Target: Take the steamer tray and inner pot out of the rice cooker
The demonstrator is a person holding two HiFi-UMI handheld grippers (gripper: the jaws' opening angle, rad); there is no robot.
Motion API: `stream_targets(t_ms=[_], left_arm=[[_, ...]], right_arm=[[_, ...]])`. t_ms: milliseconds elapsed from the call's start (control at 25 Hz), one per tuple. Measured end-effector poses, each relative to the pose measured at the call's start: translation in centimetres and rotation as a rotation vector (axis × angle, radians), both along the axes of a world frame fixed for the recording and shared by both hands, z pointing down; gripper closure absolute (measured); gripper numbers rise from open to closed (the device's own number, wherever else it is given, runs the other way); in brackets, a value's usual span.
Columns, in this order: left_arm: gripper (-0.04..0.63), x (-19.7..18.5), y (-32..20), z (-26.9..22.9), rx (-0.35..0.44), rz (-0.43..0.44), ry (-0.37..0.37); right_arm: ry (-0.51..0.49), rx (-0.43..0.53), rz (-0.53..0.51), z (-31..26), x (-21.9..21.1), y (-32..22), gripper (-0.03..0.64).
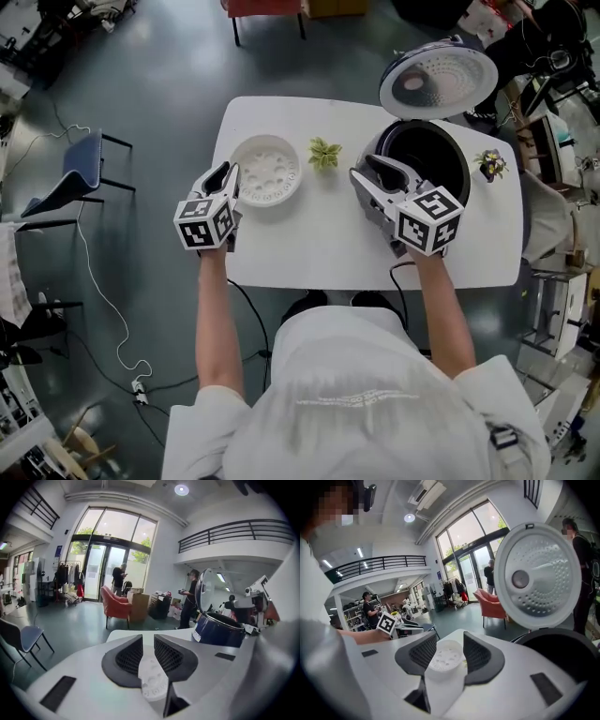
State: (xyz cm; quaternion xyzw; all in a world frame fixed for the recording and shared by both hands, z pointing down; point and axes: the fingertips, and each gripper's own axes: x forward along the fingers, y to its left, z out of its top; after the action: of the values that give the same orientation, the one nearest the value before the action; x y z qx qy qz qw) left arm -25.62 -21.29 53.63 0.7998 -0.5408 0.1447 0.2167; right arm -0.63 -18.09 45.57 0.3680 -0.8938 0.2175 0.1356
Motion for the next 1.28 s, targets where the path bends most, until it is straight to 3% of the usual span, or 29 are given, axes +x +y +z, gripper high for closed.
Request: stream_targets(t_ms=[320,560,1000,1280], left_arm=[[0.540,6.2,-1.1,-6.6,0.154,0.124,-0.049],[0.540,12.3,-1.4,-9.5,0.230,0.228,-0.062],[0.540,22.0,-1.1,-13.9,0.323,0.411,-0.063],[0.540,26.1,-0.8,-14.8,0.340,0.465,-0.045]], right_arm=[[0.093,0.117,0.183,-3.9,8.9,0.4,0.498],[0.062,0.125,0.360,-5.5,15.9,1.1,0.528],[0.059,0.147,0.521,-6.7,24.2,3.3,0.528],[0.073,0.142,0.560,-6.9,27.4,4.5,0.528]])
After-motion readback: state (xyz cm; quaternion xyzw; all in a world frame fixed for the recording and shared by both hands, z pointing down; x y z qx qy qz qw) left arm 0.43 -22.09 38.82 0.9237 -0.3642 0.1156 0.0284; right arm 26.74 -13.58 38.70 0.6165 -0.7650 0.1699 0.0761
